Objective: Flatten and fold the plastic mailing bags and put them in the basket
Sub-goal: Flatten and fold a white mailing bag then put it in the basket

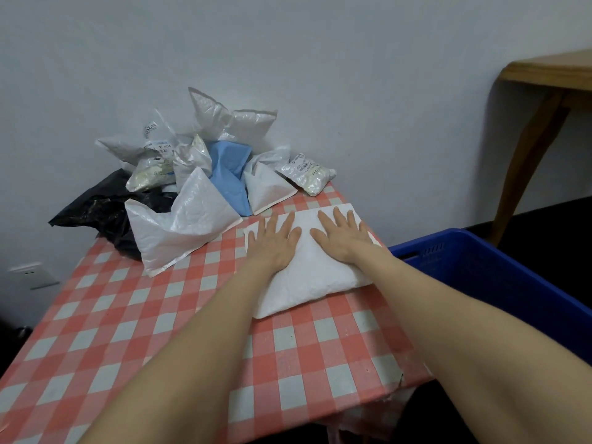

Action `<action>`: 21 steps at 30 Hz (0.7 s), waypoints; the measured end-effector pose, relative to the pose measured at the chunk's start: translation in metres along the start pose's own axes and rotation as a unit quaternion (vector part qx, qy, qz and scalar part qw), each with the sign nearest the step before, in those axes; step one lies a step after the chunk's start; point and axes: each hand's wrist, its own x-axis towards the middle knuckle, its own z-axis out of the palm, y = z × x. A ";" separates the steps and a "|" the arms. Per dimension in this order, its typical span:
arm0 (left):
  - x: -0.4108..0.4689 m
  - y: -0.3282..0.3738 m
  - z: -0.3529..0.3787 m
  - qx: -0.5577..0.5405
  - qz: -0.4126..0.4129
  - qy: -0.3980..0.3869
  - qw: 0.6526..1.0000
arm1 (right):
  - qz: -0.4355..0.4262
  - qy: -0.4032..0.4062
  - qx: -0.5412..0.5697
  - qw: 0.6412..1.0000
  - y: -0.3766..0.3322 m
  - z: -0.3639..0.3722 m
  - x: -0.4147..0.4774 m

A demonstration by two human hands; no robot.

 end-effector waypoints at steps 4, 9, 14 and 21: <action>0.006 0.001 0.001 0.002 -0.009 -0.019 1.000 | 0.007 -0.020 -0.003 1.000 -0.001 0.002 0.006; 0.010 0.002 0.002 0.016 -0.020 -0.032 0.999 | 0.014 -0.029 -0.008 0.999 -0.001 0.002 0.008; 0.011 0.002 0.002 0.027 -0.025 -0.036 0.999 | 0.016 -0.028 -0.006 0.999 -0.002 0.002 0.010; 0.012 0.003 0.003 0.034 -0.024 -0.036 0.998 | 0.019 -0.026 -0.002 0.999 -0.003 0.002 0.010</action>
